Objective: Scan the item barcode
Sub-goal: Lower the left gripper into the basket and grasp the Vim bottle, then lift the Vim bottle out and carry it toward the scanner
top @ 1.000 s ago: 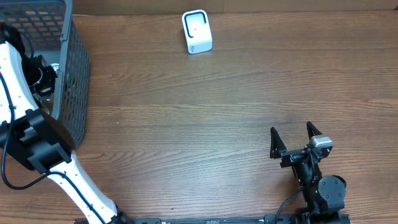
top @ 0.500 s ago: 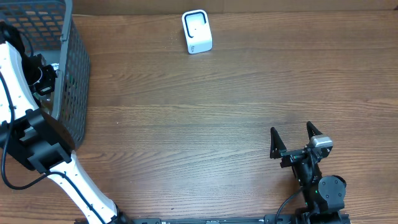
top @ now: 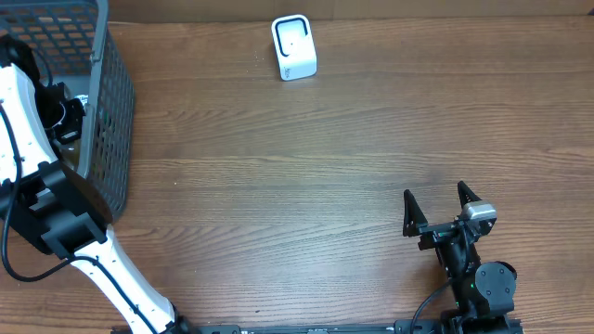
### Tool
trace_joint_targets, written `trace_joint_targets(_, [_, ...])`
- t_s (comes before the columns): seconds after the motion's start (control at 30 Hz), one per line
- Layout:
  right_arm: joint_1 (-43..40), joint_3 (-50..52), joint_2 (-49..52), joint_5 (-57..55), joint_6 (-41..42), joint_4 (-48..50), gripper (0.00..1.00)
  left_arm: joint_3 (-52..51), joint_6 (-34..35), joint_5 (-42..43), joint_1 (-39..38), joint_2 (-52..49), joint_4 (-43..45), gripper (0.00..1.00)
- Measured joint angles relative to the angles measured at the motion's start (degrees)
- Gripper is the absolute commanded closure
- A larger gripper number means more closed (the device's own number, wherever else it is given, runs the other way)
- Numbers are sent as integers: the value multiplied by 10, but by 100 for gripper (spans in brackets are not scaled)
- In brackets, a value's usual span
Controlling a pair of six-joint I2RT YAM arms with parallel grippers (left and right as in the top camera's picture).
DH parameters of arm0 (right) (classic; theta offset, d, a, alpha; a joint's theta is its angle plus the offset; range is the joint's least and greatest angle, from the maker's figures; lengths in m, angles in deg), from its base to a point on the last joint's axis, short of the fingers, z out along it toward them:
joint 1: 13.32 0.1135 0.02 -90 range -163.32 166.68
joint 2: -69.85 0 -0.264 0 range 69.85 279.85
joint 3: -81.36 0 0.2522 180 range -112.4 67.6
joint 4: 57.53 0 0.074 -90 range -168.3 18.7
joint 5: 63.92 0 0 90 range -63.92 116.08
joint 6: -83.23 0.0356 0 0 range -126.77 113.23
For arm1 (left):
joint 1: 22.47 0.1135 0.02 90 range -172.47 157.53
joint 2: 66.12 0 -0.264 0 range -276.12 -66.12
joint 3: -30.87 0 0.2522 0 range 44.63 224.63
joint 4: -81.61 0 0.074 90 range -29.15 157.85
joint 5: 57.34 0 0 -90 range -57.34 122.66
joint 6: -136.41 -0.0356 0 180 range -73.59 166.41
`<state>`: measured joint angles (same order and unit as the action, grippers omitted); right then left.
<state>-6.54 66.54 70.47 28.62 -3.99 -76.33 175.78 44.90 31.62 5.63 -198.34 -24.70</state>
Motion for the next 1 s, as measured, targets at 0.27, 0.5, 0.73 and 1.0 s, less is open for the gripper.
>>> trace_joint_targets(0.27, [0,0,0,0,0,0,0,0,1,-2,0,1,5,49])
trace_joint_targets(0.5, [0,0,0,0,0,0,0,4,1,-2,0,1,4,62])
trace_joint_targets(0.73, [0,0,0,0,0,0,0,62,1,-1,1,16,4,73])
trace_joint_targets(1.0, [0,0,0,0,0,0,0,157,4,2,0,112,33,79])
